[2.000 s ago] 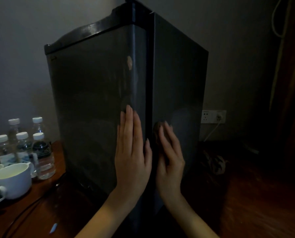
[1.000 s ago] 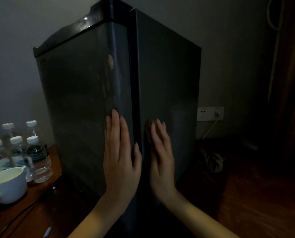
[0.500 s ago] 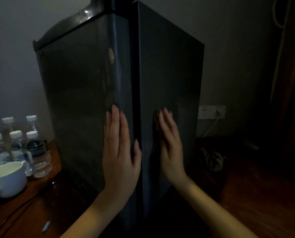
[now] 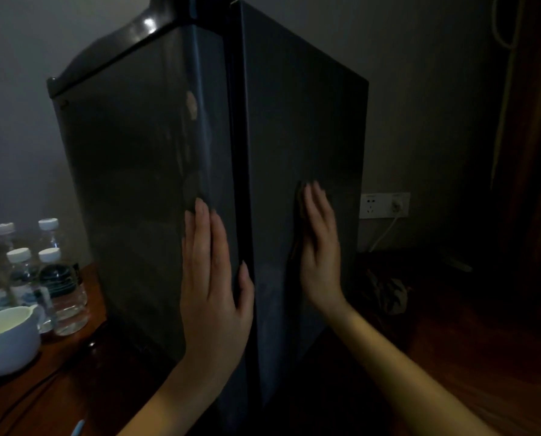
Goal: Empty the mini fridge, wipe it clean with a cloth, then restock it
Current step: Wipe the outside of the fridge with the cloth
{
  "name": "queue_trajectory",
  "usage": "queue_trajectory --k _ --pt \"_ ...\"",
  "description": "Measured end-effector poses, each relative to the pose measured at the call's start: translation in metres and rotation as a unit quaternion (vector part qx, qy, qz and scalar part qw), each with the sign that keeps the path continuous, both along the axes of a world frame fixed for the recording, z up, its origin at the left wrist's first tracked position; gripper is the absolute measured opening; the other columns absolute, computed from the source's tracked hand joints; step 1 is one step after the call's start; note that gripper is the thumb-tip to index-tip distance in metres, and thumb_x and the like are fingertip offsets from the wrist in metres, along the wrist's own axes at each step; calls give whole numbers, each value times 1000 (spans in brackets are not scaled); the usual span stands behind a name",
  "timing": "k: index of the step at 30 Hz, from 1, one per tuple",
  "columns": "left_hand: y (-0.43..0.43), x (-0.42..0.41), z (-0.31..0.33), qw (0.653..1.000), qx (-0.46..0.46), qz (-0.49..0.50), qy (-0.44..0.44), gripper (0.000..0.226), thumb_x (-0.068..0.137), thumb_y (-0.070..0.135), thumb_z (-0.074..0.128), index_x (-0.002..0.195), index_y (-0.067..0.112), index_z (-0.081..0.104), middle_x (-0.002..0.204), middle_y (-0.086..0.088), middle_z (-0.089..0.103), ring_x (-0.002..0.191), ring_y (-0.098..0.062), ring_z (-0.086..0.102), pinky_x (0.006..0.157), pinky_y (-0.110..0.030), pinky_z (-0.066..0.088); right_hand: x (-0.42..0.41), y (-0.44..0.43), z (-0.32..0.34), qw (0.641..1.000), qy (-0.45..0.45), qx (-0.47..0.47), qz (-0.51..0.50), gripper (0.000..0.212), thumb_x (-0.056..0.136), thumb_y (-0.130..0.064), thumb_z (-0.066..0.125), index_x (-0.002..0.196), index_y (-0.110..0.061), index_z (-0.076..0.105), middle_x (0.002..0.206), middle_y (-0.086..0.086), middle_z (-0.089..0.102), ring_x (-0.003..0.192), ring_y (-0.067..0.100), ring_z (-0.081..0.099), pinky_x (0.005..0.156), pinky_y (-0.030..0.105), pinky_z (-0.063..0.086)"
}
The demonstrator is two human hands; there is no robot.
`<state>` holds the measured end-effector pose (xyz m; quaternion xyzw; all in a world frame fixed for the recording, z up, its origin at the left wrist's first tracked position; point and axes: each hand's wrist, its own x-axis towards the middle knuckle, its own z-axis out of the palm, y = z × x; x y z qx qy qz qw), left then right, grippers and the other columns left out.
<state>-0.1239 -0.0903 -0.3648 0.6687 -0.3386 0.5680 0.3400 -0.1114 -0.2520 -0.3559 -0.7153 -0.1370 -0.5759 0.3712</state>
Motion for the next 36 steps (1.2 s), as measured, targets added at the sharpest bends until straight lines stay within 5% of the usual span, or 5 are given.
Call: queue_trajectory --k 7,15,21,29,36 --pt "-1 0 1 1000 -4 2 -4 67 91 3 51 149 1 16 160 5 -4 149 -24 5 121 -37 14 31 -57 -11 979 65 182 -64 59 88 5 33 146 -4 34 154 13 28 140 6 24 117 38 20" --pt "-2 1 2 1000 -4 6 -12 64 92 6 48 148 0 17 161 6 -4 149 -25 6 121 -34 12 25 -32 22 999 -41 -1 -21 68 80 25 34 144 2 38 154 14 29 145 32 24 121 41 17" --pt "-2 -2 3 1000 -14 17 -7 64 91 7 48 147 -1 18 159 1 3 149 -22 6 121 -31 11 50 -80 -15 973 54 216 -68 66 84 20 34 145 -5 36 154 11 29 140 12 25 118 47 21" --pt "-3 -2 5 999 -12 29 -22 65 89 6 50 146 -4 19 160 2 1 149 -23 7 120 -28 10 33 -53 16 999 -33 8 -10 69 80 23 32 144 -1 39 154 11 30 146 26 23 121 37 16" --pt "-4 -6 7 999 -12 38 -21 62 89 5 50 143 -9 22 155 -11 14 149 -23 8 121 -29 11 65 -112 -20 970 57 226 -62 62 82 14 33 142 -1 39 150 13 35 140 19 29 118 44 20"
